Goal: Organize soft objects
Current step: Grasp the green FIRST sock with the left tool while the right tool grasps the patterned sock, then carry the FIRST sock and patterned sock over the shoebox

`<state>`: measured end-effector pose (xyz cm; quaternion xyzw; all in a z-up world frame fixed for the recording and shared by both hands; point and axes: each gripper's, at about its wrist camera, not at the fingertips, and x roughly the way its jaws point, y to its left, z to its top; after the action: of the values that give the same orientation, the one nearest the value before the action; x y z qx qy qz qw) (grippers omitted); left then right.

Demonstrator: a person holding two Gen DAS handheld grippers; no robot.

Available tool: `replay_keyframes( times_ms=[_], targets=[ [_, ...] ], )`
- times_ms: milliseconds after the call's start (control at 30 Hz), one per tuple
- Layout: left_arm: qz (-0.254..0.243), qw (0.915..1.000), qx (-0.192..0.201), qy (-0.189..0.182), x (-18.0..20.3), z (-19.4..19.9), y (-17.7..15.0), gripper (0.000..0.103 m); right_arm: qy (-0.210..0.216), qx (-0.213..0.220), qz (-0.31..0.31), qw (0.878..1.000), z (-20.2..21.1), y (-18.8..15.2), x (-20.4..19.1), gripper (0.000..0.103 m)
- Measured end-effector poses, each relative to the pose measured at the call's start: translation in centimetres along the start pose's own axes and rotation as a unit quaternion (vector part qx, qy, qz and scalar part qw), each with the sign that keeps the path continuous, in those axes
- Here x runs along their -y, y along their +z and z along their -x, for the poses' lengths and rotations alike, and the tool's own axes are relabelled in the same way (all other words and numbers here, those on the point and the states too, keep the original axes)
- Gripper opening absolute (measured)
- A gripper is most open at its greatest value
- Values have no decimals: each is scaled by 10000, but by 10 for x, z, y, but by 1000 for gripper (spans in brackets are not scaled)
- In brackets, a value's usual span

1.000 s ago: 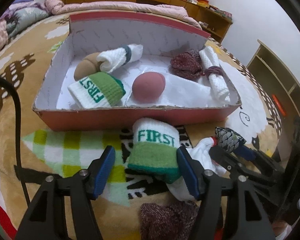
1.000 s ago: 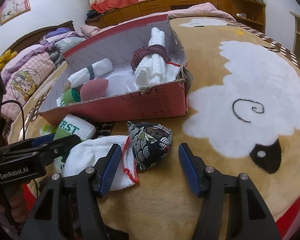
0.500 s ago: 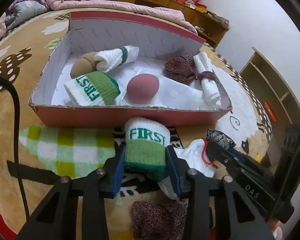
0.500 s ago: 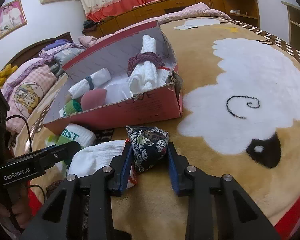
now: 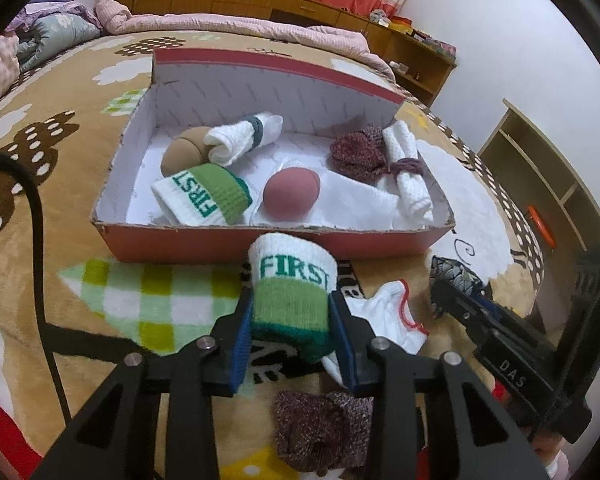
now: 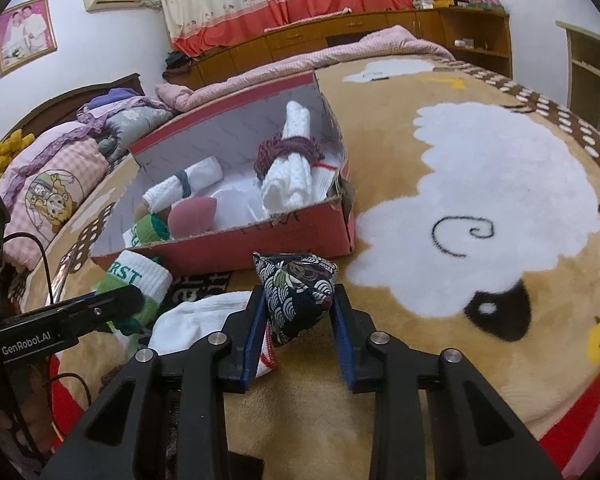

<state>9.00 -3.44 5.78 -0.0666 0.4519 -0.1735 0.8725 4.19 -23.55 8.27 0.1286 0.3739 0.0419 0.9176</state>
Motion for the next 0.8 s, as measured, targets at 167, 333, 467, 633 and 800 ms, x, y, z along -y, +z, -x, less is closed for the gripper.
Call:
replay_keyframes(
  times_ms=[167,333,467,633,800],
  targets=[
    [3,9999,100,-4,-1,10,1,38,-23,117,120,9999,8,2,-5,32],
    [18,9997,235,0,-4,21,4,38,56,152,206,9997,12,4,-12,32],
    [6,9994,334,53,-4,26,8,38,86,170,296,9994,15,5,-17,32],
    [7,9990,431,148,-9,31,14,38,100,216,416,9989,18,10,-22,32],
    [-21,9982,541,272,-14,35,25,38,104,227,495,9985,18,14,-25,32]
  ],
)
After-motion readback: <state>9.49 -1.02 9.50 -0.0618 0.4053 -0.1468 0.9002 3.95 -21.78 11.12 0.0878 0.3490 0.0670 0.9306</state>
